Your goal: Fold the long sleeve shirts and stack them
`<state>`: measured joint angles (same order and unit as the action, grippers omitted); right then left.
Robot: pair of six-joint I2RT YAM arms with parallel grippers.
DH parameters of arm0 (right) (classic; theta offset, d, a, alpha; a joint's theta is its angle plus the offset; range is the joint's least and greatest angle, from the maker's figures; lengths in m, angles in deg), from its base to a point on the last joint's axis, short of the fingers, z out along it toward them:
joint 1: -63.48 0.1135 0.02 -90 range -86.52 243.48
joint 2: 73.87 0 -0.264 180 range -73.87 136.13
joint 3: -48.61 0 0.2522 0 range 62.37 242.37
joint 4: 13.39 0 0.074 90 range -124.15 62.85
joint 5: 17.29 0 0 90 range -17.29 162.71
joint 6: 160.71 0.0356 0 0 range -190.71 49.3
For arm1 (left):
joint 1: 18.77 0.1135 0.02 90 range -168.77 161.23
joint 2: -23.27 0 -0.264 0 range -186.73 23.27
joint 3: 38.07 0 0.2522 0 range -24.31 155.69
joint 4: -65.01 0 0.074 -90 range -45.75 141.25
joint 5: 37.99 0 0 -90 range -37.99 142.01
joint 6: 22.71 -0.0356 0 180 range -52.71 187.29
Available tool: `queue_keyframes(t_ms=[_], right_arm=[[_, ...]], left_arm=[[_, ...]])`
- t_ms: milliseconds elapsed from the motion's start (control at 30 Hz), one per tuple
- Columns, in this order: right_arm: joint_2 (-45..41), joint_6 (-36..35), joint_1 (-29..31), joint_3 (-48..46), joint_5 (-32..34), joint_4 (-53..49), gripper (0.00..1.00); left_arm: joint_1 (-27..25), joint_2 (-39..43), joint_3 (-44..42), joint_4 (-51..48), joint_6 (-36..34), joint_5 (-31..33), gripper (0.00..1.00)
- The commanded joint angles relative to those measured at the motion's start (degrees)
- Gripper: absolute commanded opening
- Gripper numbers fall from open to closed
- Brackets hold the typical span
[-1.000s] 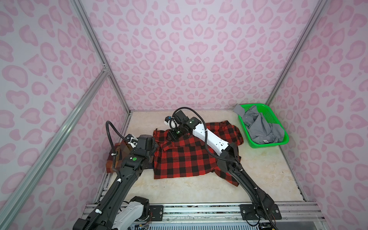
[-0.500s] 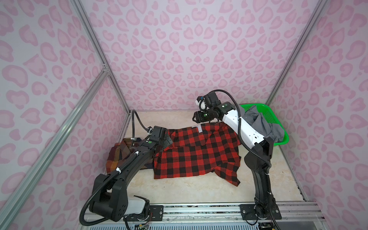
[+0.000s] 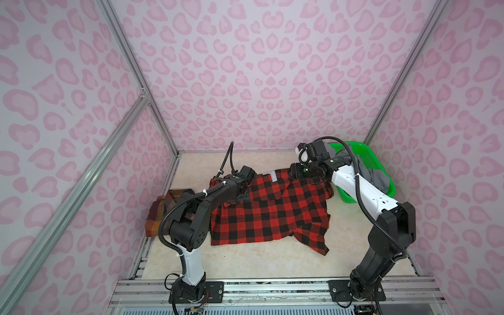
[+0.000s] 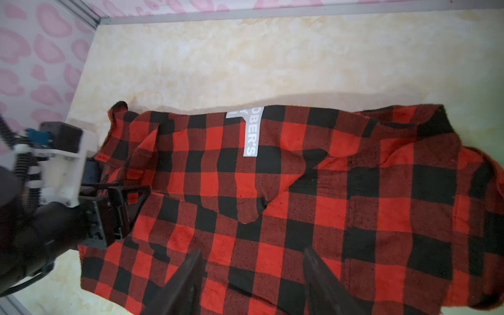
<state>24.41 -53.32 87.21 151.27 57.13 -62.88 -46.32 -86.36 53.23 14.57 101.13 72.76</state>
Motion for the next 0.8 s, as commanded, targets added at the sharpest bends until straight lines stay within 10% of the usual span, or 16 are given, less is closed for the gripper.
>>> queue_keyframes(t_ms=[0, 167, 767], right_arm=[[-2.2, 1.9, 0.1, -3.3, -3.3, 5.3, 0.59], [-3.3, 2.1, -0.3, -7.8, -3.0, 6.3, 0.58], [-4.7, 5.1, -2.2, -13.8, -0.3, 10.4, 0.58]], left_arm=[[0.0, -2.1, 3.1, -3.1, -1.4, 3.7, 0.42], [0.7, -2.3, 5.2, -3.9, -2.2, 3.4, 0.04], [18.2, -1.2, 15.0, -4.3, -5.0, -18.9, 0.05]])
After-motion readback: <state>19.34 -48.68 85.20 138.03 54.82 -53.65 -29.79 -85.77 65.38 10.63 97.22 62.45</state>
